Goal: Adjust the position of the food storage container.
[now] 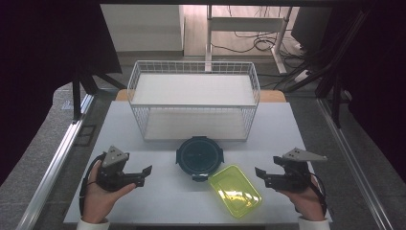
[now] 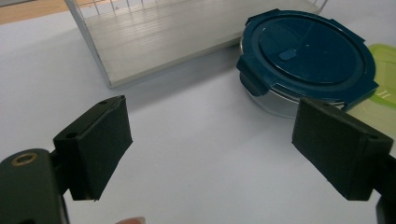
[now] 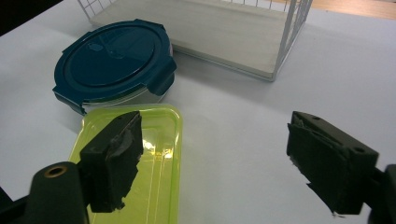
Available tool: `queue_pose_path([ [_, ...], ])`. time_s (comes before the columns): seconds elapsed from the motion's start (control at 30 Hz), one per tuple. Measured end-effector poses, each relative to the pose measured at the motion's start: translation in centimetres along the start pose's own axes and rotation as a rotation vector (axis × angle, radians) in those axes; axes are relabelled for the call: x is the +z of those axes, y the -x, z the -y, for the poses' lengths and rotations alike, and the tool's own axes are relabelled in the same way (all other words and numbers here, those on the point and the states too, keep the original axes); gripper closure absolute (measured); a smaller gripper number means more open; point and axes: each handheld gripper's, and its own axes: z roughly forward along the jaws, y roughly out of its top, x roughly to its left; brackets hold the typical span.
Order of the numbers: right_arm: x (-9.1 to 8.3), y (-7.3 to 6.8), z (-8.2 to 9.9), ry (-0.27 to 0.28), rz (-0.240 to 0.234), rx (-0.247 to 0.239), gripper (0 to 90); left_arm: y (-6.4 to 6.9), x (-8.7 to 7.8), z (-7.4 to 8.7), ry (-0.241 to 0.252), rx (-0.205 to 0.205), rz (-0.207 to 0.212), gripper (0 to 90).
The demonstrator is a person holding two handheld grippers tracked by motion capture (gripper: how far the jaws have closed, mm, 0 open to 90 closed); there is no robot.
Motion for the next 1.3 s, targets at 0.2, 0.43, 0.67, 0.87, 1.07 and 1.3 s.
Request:
queue_pose_path([
  [0.2,0.2,0.4,0.3,0.003,-0.013,0.020,24.2,-0.5,0.0,0.0,-0.008,-0.043,0.006,13.1],
  [0.43,0.4,0.9,-0.2,-0.006,-0.032,0.061,31.0,-0.8,-0.1,0.4,-0.025,-0.067,0.057,15.2],
  [0.67,0.7,-0.8,-1.2,-0.021,-0.010,0.055,36.6,-1.2,-0.2,0.0,-0.010,-0.092,0.095,15.6],
  [0.87,-0.5,-2.3,-1.6,0.008,0.008,0.070,39.0,-0.6,-0.3,0.1,-0.021,-0.081,0.099,15.9],
  [1.07,0.9,-1.8,-1.9,-0.049,-0.004,0.098,45.1,-0.4,0.1,0.1,-0.033,-0.087,0.111,16.2],
  [1.3,4.8,-2.0,-4.4,-0.165,-0.001,0.071,72.5,-0.6,0.8,0.2,-0.049,-0.102,0.106,15.9],
])
